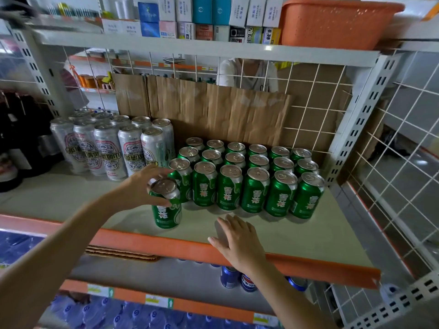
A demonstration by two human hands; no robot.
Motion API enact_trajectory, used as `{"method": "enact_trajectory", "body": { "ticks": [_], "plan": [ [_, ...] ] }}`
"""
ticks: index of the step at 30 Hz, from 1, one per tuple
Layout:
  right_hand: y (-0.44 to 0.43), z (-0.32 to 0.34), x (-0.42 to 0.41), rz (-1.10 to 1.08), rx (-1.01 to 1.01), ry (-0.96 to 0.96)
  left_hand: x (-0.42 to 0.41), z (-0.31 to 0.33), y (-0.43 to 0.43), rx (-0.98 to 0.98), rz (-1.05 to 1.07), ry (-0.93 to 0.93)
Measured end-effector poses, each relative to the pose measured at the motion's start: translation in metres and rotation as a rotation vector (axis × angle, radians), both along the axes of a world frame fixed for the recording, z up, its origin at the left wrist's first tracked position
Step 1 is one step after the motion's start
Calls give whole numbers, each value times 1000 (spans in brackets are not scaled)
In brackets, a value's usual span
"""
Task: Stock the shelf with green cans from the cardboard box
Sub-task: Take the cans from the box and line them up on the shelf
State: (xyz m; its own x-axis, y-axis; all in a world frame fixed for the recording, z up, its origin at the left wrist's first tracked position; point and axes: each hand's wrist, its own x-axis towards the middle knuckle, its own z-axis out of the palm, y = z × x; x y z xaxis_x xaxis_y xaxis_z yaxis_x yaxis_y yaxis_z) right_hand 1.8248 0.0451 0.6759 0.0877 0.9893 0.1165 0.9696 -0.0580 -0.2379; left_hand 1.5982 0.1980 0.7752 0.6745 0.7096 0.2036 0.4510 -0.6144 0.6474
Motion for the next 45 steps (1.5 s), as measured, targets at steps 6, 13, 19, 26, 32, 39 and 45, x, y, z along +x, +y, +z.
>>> {"method": "enact_trajectory", "body": {
  "ticks": [6, 13, 19, 26, 32, 39, 45],
  "plan": [
    [-1, -2, 0, -40, 9, -20, 6, 7, 6, 181, -32, 227],
    [-1, -3, -1, -8, 51, -24, 12, 9, 9, 211, -55, 239],
    [-3, 1, 0, 7, 10, 4, 21, 13, 10, 189, -50, 221],
    [-2, 0, -2, -30, 4, -2, 19, 9, 11, 178, -35, 209],
    [-2, 0, 1, 2, 9, -44, 14, 1, 11, 161, 10, 160],
    [-3, 5, 0, 1, -34, -46, 8, -8, 6, 253, 63, 135],
    [-3, 13, -4, -33, -92, -43, 20, -15, -17, 465, -27, 224]
  ]
}}
